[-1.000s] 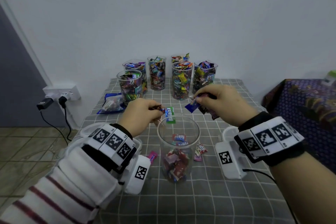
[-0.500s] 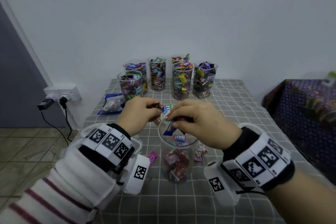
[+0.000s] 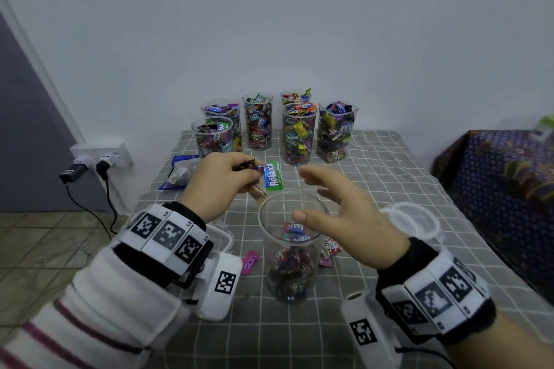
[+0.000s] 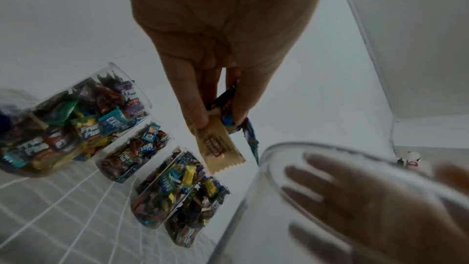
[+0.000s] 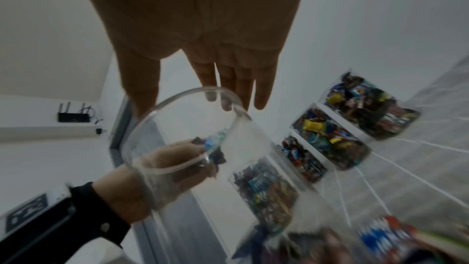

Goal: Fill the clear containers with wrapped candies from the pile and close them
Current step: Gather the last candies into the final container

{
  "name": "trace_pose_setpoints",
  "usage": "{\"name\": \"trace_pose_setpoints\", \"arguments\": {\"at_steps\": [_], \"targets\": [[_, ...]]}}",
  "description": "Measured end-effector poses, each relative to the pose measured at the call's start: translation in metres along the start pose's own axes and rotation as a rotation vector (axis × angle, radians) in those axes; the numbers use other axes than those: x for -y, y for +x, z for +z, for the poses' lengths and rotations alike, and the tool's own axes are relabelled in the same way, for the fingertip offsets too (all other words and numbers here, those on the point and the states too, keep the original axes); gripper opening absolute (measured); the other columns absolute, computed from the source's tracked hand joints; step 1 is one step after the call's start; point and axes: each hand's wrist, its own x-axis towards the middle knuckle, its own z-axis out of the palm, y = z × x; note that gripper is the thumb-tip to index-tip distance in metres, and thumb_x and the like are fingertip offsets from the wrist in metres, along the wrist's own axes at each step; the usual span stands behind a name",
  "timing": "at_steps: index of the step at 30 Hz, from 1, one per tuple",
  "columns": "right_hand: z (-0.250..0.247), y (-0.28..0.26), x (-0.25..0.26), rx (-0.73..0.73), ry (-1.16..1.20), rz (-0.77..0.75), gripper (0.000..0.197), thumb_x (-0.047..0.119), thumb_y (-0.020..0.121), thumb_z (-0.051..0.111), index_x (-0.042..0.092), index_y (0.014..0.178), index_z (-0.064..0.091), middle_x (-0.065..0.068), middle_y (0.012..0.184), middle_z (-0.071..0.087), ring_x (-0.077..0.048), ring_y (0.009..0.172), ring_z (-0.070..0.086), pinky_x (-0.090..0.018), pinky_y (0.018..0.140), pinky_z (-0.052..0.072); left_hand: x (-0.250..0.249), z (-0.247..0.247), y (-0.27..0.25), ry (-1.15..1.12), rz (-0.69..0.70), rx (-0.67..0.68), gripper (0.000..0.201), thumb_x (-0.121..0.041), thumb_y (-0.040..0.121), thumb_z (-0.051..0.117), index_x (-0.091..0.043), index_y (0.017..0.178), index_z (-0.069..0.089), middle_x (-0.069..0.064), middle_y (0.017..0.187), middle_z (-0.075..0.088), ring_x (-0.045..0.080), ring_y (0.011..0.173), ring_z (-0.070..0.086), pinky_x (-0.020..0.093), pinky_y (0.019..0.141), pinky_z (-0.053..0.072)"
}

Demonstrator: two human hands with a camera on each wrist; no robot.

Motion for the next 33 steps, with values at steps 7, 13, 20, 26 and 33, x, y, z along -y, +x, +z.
{"name": "trace_pose_setpoints", "arguments": {"at_steps": [7, 13, 20, 26, 33], "targets": [[0.013, -0.015, -0.021, 0.189, 0.273, 0.195, 0.103, 0.038, 0.060, 0.084, 0.041, 0.136, 0.015, 0.018, 0.135, 0.039, 0.004, 0.128, 0.038, -0.019, 0.105, 0.036, -0.029, -0.006, -0.008, -0.205, 0.054, 0.000, 0.025, 0.003, 0.085, 0.061, -0.019, 0.085, 0.072, 0.005, 0.075, 0.072, 0.024, 0.073, 0.070, 0.026, 0.068, 0.056], [0.014, -0.013, -0.021, 0.140, 0.340, 0.195, 0.089, 0.040, 0.053, 0.082, 0.037, 0.129, 0.035, 0.009, 0.132, 0.051, -0.001, 0.124, 0.048, -0.025, 0.104, 0.041, -0.041, 0.003, -0.027, -0.202, 0.033, 0.206, 0.026, 0.002, 0.086, 0.060, -0.021, 0.085, 0.071, -0.005, 0.071, 0.072, 0.010, 0.068, 0.068, 0.023, 0.068, 0.057], [0.013, -0.014, -0.018, 0.140, 0.330, 0.220, 0.090, 0.033, 0.056, 0.079, 0.032, 0.130, 0.029, 0.005, 0.135, 0.047, -0.003, 0.125, 0.045, -0.020, 0.102, 0.040, -0.035, 0.005, -0.034, -0.114, 0.035, 0.275, 0.023, -0.003, 0.083, 0.066, -0.023, 0.093, 0.072, 0.000, 0.089, 0.074, 0.010, 0.082, 0.070, 0.019, 0.071, 0.056], [0.014, -0.015, -0.018, 0.145, 0.334, 0.233, 0.091, 0.033, 0.057, 0.080, 0.034, 0.132, 0.028, 0.010, 0.133, 0.047, 0.000, 0.124, 0.045, -0.014, 0.097, 0.041, -0.038, 0.004, -0.038, 0.018, 0.123, 0.308, 0.023, -0.017, 0.085, 0.067, -0.039, 0.093, 0.071, -0.016, 0.095, 0.072, -0.007, 0.086, 0.064, 0.010, 0.071, 0.048], [0.011, -0.013, -0.018, 0.171, 0.292, 0.241, 0.093, 0.035, 0.059, 0.080, 0.034, 0.133, 0.025, 0.008, 0.136, 0.045, -0.001, 0.126, 0.042, -0.015, 0.099, 0.039, -0.040, 0.003, -0.039, 0.035, 0.152, 0.311, 0.019, -0.023, 0.088, 0.062, -0.036, 0.093, 0.073, -0.019, 0.097, 0.071, -0.003, 0.093, 0.064, 0.025, 0.082, 0.054]]}}
